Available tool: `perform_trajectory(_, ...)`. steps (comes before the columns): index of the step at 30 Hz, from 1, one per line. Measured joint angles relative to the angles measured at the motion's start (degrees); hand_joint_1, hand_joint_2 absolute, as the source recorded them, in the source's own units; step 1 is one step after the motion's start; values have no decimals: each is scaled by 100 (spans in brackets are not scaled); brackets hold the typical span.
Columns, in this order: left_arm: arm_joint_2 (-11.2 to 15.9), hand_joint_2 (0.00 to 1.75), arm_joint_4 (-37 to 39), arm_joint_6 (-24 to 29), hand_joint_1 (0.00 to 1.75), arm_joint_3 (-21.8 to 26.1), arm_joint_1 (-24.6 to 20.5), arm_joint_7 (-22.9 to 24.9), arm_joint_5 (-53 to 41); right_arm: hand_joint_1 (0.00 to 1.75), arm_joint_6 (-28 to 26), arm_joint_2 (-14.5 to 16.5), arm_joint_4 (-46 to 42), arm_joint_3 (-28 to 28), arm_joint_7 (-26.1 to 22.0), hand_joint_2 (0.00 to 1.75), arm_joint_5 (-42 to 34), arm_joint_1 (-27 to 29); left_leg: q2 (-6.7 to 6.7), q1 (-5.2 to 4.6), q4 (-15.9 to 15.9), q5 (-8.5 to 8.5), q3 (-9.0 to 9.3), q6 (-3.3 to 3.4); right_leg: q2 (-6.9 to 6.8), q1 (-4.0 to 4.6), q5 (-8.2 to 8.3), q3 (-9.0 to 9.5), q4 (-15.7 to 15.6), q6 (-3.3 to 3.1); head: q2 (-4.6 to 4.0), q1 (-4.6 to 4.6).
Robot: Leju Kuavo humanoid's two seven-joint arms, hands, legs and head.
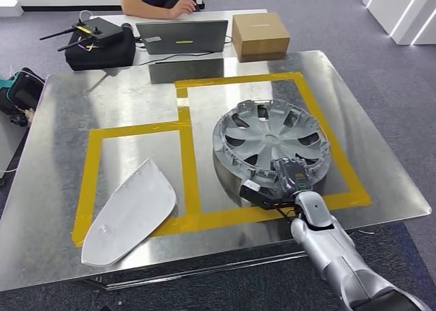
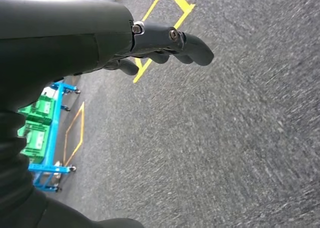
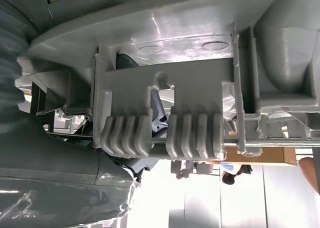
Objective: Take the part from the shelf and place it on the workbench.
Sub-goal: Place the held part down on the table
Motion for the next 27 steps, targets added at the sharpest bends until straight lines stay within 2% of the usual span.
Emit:
perform_trajectory(5, 8, 175, 0, -7, 0, -1, 3, 24, 0, 175, -10, 56, 184, 40, -2, 175, 29, -114, -1, 4, -1, -1, 2, -4, 0, 3, -11, -9, 20, -17, 0, 1)
perform_trajectory(9, 15, 175, 0, -8, 0, -18, 4, 25, 0, 0, -27, 72, 255, 53, -7, 0, 29, -148, -1, 5, -1, 1, 3, -10, 0, 4, -12, -11, 23, -18, 0, 0)
perform_trajectory(10, 16, 175, 0, -8, 0, -41, 5, 21, 0, 0, -35, 74, 273, 55, -12, 0, 29, -151, -1, 5, -2, 2, 3, -11, 0, 4, -13, -11, 24, -19, 0, 0)
perform_trajectory(14, 19, 0, 0, -14, 0, -126, 17, -103, 1, 0, -118, 75, 327, 71, -63, 0, 20, -124, -1, 5, -2, 3, 3, -13, -1, 4, -14, -12, 24, -21, 0, 1)
perform_trajectory(25, 19, 0, 0, 15, 0, -146, 71, -137, 7, 0, -102, 62, 158, 102, -212, 0, -45, 277, -4, 9, -2, -6, 2, -19, -4, 9, -29, -13, 26, -32, 0, 1)
perform_trajectory(27, 19, 0, 0, 30, 0, -145, 78, -105, 9, 0, -78, 46, 31, 119, -229, 0, -48, 391, -7, -7, 7, -17, -8, 13, -4, -5, -14, -3, 1, -5, 0, 1)
